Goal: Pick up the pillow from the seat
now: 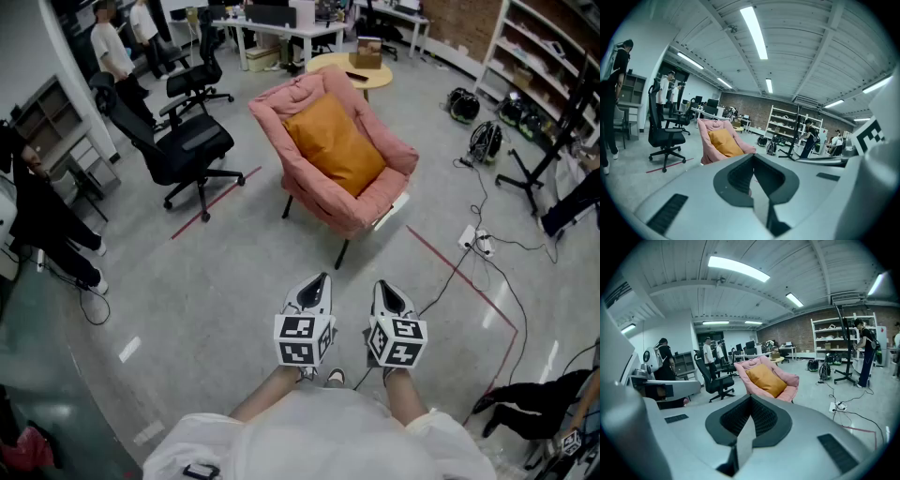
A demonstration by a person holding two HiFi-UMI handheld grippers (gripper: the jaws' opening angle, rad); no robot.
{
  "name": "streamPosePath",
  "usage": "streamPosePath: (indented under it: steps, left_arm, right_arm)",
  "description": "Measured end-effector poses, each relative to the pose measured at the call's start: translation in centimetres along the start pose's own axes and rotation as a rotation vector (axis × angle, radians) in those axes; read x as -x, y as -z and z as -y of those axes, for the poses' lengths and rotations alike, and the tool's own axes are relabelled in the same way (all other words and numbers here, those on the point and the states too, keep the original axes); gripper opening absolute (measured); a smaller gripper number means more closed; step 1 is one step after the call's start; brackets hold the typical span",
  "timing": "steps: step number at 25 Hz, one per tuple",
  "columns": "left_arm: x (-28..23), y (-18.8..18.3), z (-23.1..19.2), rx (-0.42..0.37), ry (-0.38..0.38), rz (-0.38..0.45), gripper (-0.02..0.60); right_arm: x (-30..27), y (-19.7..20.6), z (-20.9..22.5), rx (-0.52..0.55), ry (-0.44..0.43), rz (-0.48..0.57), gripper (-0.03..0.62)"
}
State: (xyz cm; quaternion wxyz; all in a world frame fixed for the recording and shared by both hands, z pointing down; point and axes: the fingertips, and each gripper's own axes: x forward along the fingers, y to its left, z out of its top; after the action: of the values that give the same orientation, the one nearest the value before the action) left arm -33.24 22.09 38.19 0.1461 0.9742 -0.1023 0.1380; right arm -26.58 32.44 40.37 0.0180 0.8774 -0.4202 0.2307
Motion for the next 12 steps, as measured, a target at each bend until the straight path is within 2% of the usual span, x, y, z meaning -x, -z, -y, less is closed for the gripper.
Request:
streamPosePath:
  steps: [12]
  left_arm:
    - [0.6,0.5,-2.0,-0.005,0.004,-0.001,0.008]
  right_arm:
    - [-0.6,0.6,-1.6,-0.005,0.006,0.01,0.029]
